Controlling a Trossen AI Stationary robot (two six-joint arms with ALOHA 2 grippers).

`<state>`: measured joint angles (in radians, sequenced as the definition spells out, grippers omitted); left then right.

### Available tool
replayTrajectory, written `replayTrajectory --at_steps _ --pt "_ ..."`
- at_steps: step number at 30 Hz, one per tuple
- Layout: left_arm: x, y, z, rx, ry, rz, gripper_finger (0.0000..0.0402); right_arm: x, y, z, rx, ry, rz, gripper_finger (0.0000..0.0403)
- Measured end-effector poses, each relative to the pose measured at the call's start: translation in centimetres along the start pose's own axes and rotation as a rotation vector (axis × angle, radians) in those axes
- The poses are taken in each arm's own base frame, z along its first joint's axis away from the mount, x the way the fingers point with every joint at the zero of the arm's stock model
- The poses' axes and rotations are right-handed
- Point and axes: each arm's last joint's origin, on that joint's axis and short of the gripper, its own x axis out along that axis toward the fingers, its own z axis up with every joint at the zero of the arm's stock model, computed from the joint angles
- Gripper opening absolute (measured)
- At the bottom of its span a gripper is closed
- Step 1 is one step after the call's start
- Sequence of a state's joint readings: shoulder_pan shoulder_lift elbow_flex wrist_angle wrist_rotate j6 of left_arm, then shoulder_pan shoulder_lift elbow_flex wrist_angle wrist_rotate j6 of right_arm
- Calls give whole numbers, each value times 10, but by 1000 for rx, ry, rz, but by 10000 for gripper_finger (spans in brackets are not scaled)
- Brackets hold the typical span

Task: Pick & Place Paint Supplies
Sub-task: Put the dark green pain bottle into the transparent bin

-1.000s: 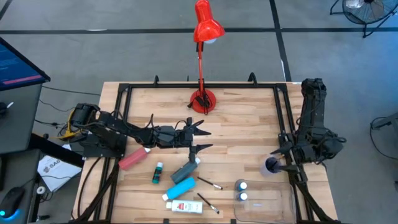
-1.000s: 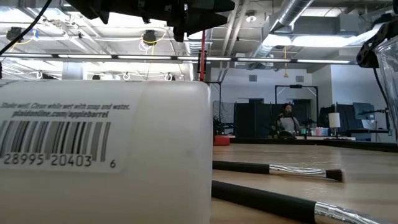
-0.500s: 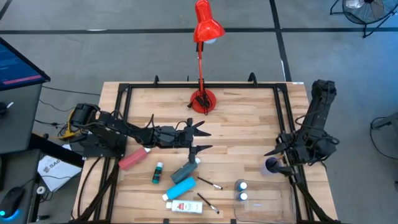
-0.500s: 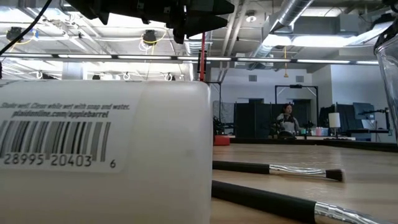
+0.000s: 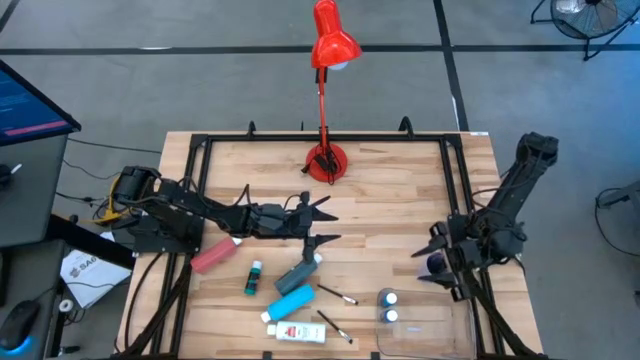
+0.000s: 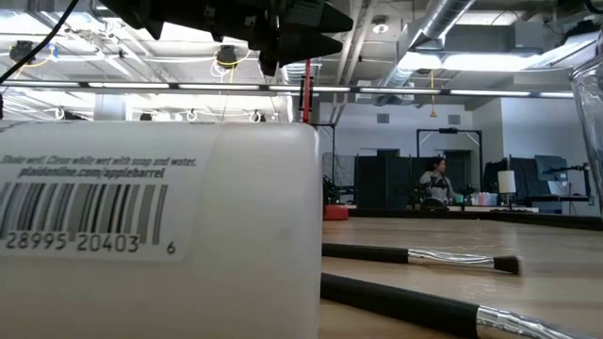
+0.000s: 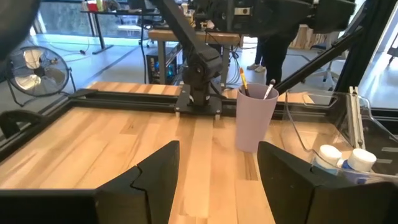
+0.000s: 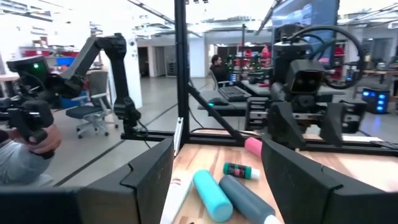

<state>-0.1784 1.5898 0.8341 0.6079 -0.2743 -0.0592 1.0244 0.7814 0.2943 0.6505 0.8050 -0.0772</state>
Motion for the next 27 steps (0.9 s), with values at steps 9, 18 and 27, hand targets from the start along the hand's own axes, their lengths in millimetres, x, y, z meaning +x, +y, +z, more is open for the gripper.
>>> replayTrajectory --at_steps 9,18,27 --pt "-4 -16 -4 -8 42 -148 195 24 -4 -3 -10 26 54 235" --pt "-8 -26 -12 -72 132 -230 195 59 1 -4 -101 188 62 235" --pt "-26 -50 -11 -74 214 -237 193 81 5 -9 -179 360 118 235"
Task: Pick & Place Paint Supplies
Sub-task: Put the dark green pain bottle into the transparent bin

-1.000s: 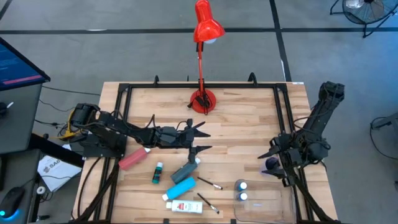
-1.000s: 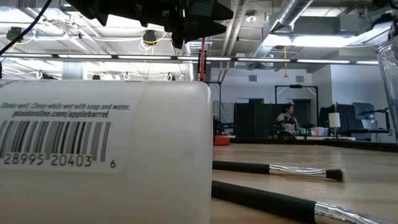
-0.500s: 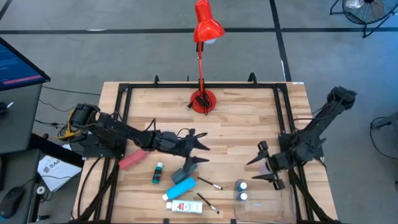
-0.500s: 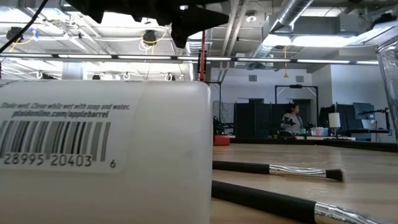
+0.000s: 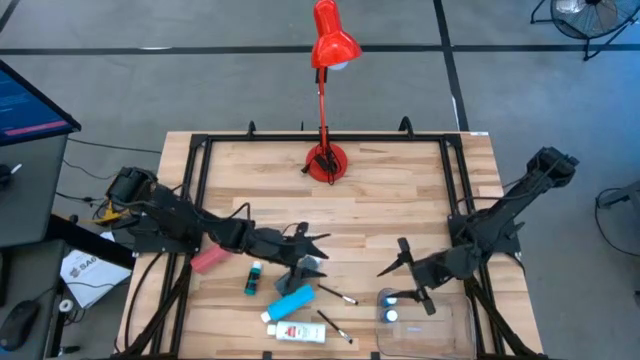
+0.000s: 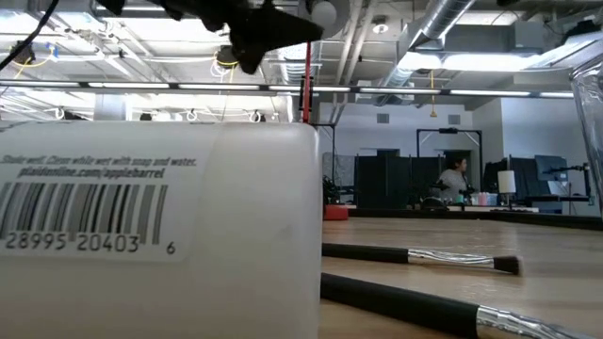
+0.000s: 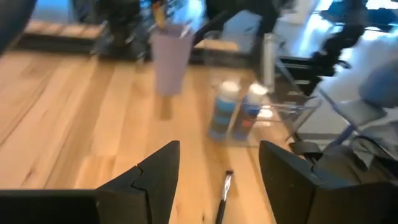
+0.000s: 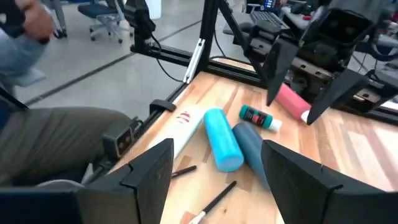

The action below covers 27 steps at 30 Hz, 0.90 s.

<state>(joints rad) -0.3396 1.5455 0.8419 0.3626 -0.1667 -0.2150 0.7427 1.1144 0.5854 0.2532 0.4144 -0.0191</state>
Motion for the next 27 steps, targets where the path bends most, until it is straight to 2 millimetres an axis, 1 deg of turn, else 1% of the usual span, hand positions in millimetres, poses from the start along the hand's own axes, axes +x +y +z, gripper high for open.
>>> replayTrajectory --at_steps 4,7,9,11,15,17,20,23,27 --pt "-16 -12 -7 -94 128 127 176 1 0 0 -34 6 -2 235" --pt "-29 -23 -10 -180 155 184 158 2 -3 -1 -35 16 -12 235" --pt "-35 -32 -15 -263 198 180 146 1 -5 0 -33 14 -19 235" --pt "-39 -38 -23 -371 276 149 137 2 -7 0 -33 13 -30 235" --pt "-48 -50 -34 -598 429 96 129 3 -11 -1 -25 25 -45 235" --pt "-51 -53 -38 -692 512 97 128 4 -13 -3 -21 36 -52 235" --pt "-55 -55 -37 -804 620 98 129 4 -13 -3 -6 37 -56 235" --pt "-60 -52 -41 -914 747 161 129 4 -13 -3 -3 36 -55 235" --pt "-65 -49 -41 -1026 872 233 129 4 -13 -3 -3 37 -55 235"
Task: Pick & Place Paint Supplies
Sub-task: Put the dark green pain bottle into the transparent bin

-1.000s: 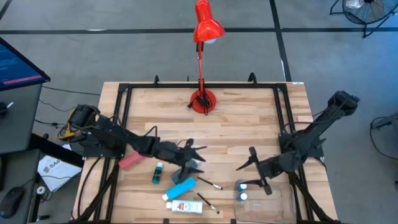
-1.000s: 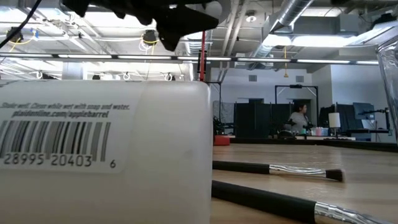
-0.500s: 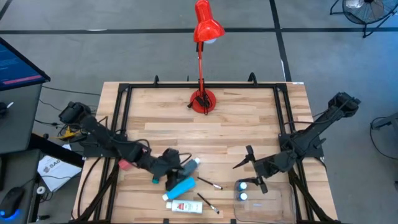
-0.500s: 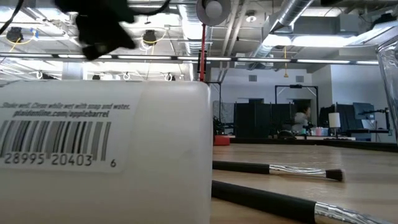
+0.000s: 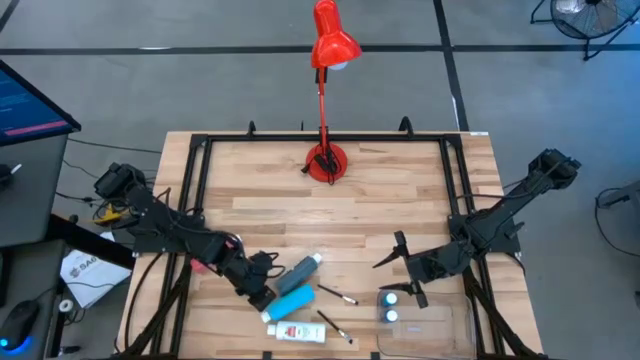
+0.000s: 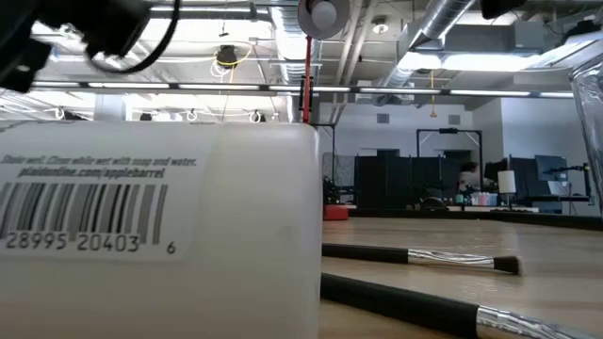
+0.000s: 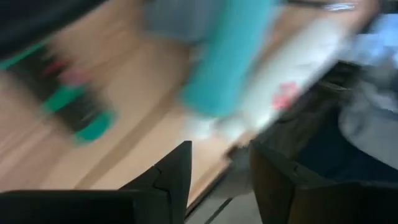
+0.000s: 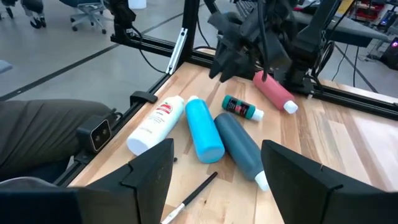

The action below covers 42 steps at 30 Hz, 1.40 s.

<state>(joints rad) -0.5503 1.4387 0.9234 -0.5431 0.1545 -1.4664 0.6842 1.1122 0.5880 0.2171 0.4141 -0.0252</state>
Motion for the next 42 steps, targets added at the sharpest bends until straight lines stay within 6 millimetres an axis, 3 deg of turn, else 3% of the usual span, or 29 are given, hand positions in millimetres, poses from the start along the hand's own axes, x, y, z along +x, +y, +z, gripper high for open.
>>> replayTrajectory --at_steps 7,12,28,42 --pt "-5 22 4 -155 33 228 129 0 0 -1 -4 10 0 235" --pt "-5 25 15 -192 -32 240 129 0 0 -1 4 13 0 235" --pt "38 34 15 -190 25 362 129 0 0 -6 38 53 -1 235" --pt "53 38 19 -117 -11 413 130 0 0 -6 40 53 -1 235"
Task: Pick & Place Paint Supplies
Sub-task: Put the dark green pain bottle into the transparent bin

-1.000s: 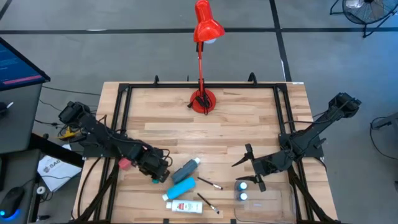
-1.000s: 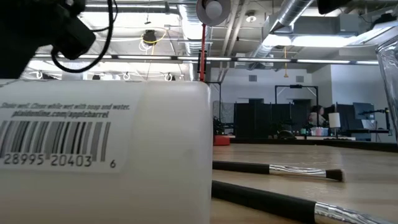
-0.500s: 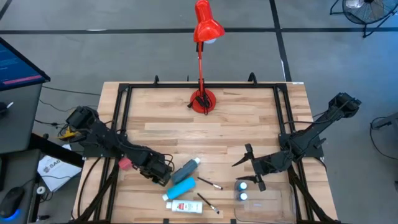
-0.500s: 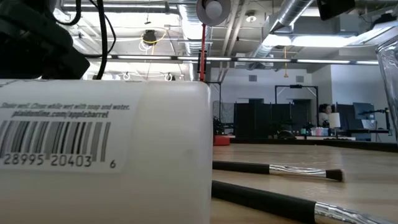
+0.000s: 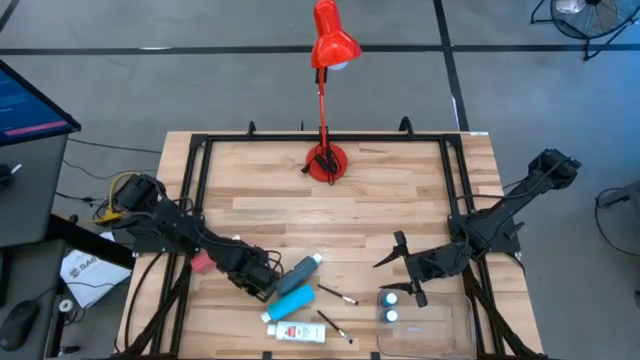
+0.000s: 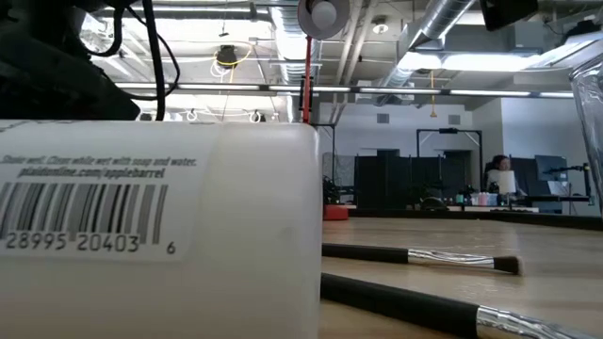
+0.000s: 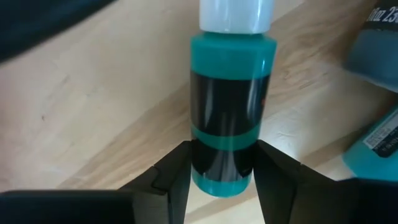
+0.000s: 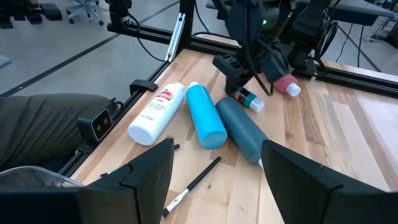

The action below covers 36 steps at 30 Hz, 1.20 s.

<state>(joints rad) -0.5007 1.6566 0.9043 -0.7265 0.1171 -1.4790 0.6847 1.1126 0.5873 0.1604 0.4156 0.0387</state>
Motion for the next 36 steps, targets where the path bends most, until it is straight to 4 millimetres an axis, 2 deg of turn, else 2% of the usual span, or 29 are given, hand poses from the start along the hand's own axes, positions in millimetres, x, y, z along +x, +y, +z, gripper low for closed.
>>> replayTrajectory --at_steps 4,11,16,19,24,30,36 --pt "2 2 1 22 -33 4 130 0 0 0 0 0 0 235" --pt "20 14 3 23 -37 -26 130 0 0 0 -2 3 0 235" --pt "20 16 3 26 -69 -32 119 0 0 0 -5 3 0 235" --pt "14 17 2 34 -114 -58 98 0 0 0 -5 3 0 235" --pt "-6 21 1 41 -336 -109 71 0 0 0 -5 3 0 235" --pt "-29 21 -2 79 -579 -188 69 0 0 0 -3 -1 0 235" --pt "-38 10 1 171 -754 -268 69 0 0 2 -2 -24 0 235"
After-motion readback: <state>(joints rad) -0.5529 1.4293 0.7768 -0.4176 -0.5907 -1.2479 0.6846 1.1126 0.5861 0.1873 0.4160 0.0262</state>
